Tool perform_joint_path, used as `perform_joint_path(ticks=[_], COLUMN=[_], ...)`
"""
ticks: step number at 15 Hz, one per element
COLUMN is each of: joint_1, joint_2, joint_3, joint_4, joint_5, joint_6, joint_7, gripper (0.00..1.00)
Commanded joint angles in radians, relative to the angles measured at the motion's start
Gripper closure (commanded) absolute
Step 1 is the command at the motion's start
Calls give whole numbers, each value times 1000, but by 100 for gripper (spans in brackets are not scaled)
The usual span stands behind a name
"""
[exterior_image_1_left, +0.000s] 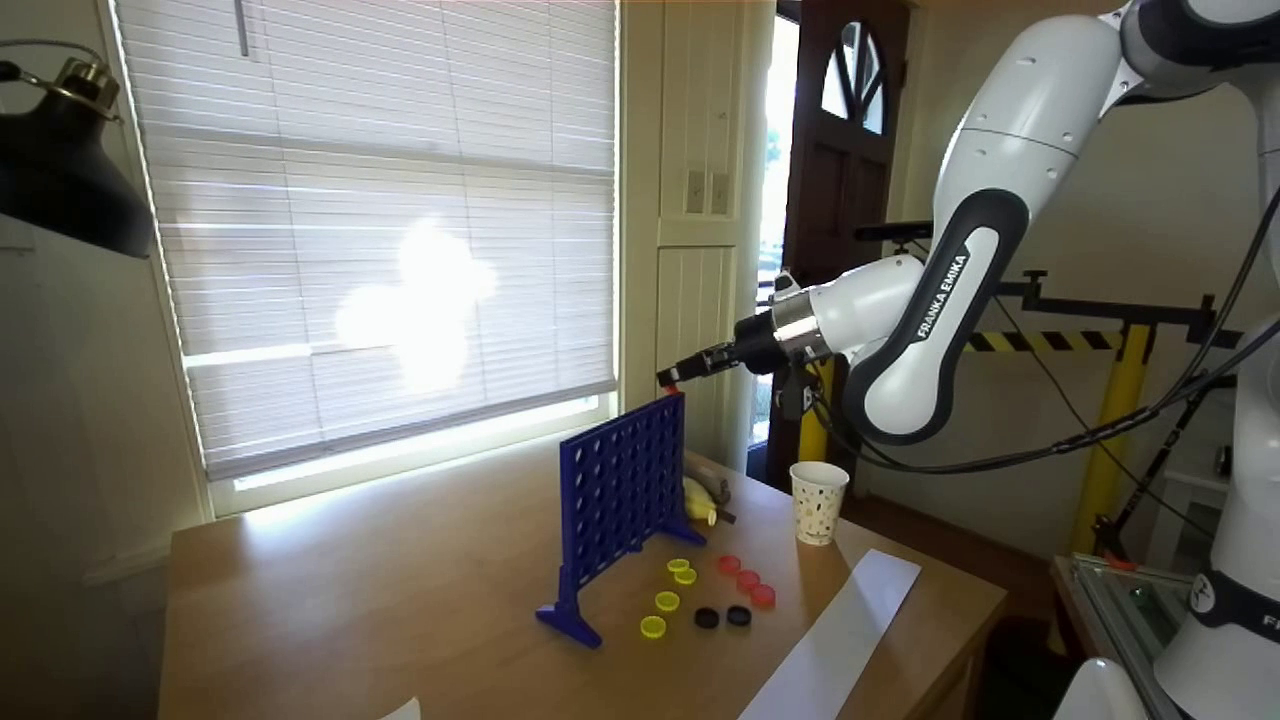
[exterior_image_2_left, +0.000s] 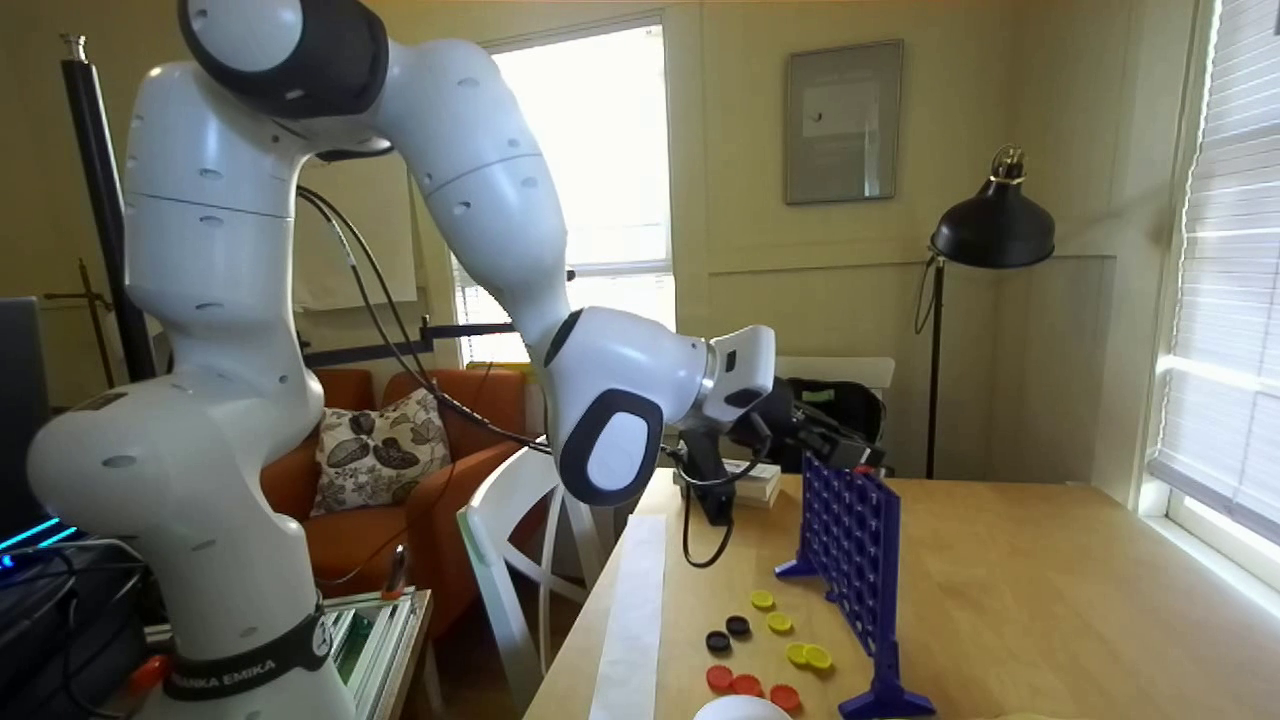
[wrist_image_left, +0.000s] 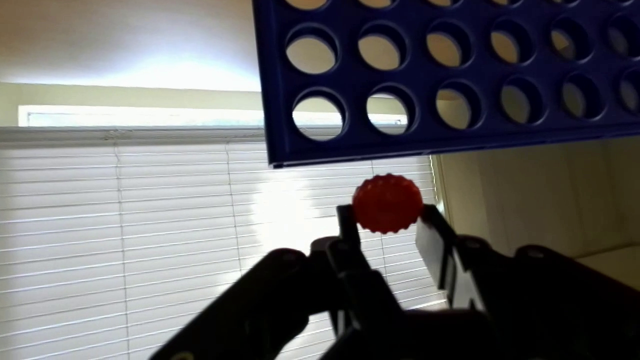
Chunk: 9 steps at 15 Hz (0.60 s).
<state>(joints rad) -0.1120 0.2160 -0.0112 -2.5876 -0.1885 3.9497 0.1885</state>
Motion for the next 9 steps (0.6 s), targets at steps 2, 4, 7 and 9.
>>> perform_joint_path(ticks=[2,4,7,9], joint_1=[-8,-10,-10,-9], joint_2=[43,50,57,61], joint_3=[10,12,14,15], joint_4=[33,39,41,42], joint_5=[-31,-36,-34,-31], joint_6=[42,43,50,57], joint_7=[15,16,13,10], gripper=[90,90,90,90])
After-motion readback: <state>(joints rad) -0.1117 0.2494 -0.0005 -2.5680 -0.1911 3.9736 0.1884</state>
